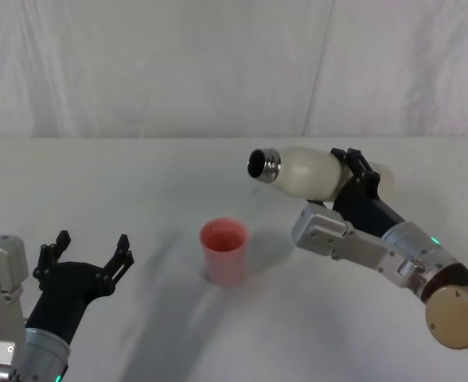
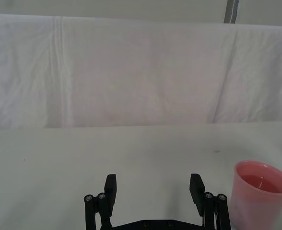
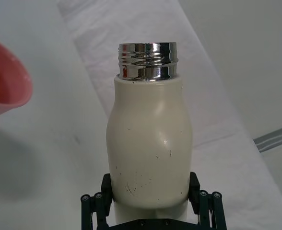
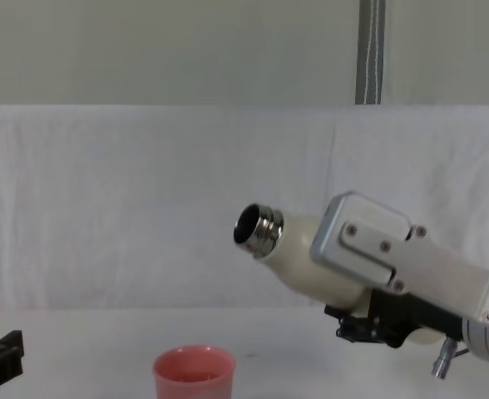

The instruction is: Grasp the thermos with one hand and pour water into the cup lid.

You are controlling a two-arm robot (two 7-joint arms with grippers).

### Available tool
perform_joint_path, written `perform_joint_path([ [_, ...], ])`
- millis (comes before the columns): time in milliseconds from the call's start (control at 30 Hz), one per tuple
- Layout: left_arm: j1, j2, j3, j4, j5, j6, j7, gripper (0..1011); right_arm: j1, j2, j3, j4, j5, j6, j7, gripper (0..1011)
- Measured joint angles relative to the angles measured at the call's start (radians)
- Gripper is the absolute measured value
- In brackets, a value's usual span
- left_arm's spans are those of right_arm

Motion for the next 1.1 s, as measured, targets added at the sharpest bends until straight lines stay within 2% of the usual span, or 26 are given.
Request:
perform_joint_path([
  [600, 0.0, 0.0, 0.0, 0.0, 0.0, 0.0, 0.0, 1001, 0.033, 0.006, -0.059, 0.075, -0.1, 0.012, -0.022, 950],
  [1100, 0.0, 0.0, 0.0, 0.0, 0.0, 0.0, 0.0, 1001, 0.044, 0.009, -0.098, 0.076, -0.149, 0.013, -0.028, 950],
])
